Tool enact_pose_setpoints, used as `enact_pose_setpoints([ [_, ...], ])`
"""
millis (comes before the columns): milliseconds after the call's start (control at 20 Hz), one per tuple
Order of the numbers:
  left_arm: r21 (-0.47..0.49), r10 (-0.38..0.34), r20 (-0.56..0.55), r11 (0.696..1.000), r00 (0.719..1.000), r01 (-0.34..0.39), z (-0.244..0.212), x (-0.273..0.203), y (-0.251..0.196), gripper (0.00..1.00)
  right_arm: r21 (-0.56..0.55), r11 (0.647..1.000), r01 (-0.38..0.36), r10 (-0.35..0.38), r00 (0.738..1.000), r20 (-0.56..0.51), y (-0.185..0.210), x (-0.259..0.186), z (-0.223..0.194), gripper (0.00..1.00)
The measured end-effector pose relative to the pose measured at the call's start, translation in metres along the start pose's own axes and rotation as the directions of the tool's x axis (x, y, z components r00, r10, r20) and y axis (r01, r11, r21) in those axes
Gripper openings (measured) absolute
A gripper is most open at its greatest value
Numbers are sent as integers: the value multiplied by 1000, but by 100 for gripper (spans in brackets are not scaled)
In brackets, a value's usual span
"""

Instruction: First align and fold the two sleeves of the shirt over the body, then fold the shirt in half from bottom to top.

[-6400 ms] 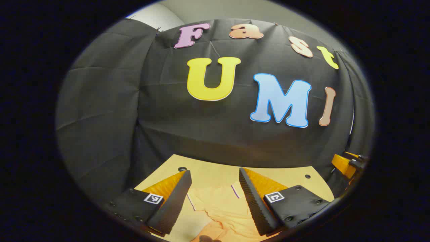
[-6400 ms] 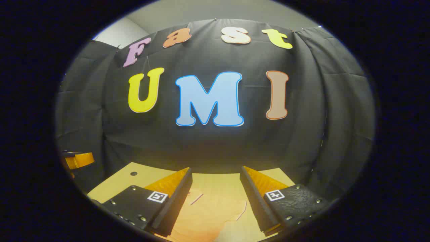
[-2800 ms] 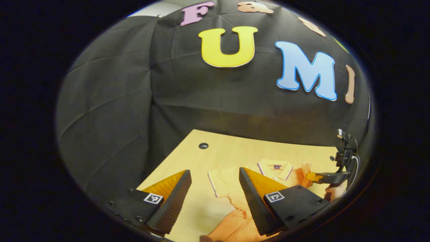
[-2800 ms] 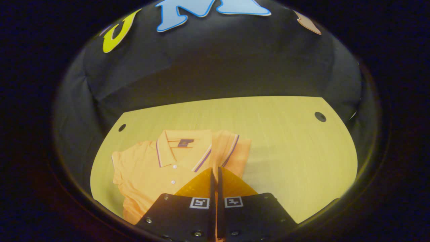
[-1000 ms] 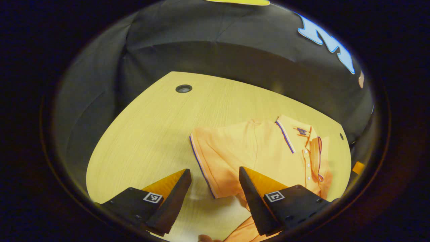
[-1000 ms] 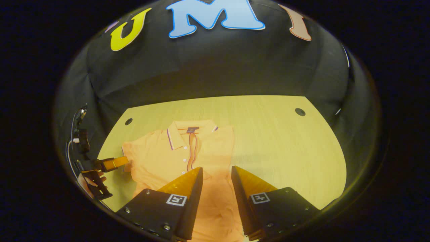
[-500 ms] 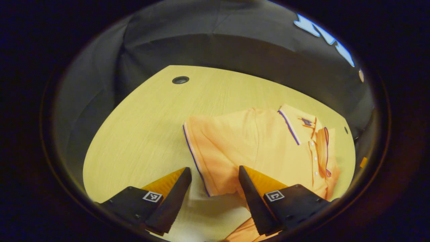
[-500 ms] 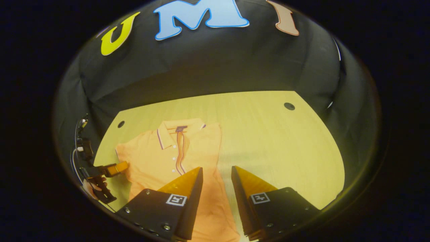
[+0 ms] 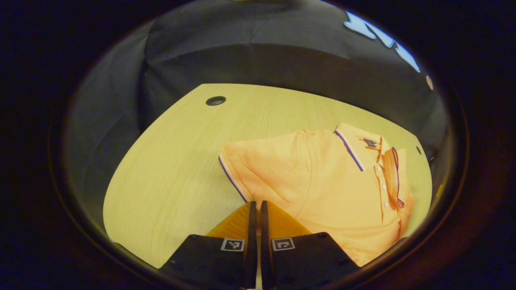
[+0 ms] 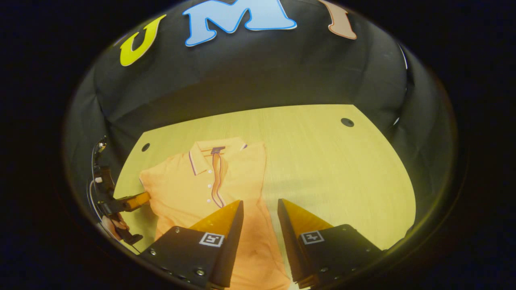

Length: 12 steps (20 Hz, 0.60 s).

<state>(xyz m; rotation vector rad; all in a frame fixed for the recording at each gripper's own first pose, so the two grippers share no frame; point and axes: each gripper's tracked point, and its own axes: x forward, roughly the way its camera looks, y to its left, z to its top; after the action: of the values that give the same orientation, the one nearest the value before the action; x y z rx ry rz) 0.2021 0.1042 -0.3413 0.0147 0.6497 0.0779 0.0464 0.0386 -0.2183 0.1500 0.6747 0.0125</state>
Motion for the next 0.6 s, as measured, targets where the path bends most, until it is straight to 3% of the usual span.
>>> enact_pose_setpoints([
  [150,52,-3,23,999,1000,2,11,-9,-12,11,4,1000,2,-2,1000,7,-2,-2,0,55],
  [300,169,-67,96,984,993,50,40,-29,-50,11,20,1000,2,-2,1000,10,-4,-5,-2,54],
  [600,404,-261,133,895,956,188,55,-64,-168,10,65,998,15,-15,1000,8,-18,-15,-17,54],
])
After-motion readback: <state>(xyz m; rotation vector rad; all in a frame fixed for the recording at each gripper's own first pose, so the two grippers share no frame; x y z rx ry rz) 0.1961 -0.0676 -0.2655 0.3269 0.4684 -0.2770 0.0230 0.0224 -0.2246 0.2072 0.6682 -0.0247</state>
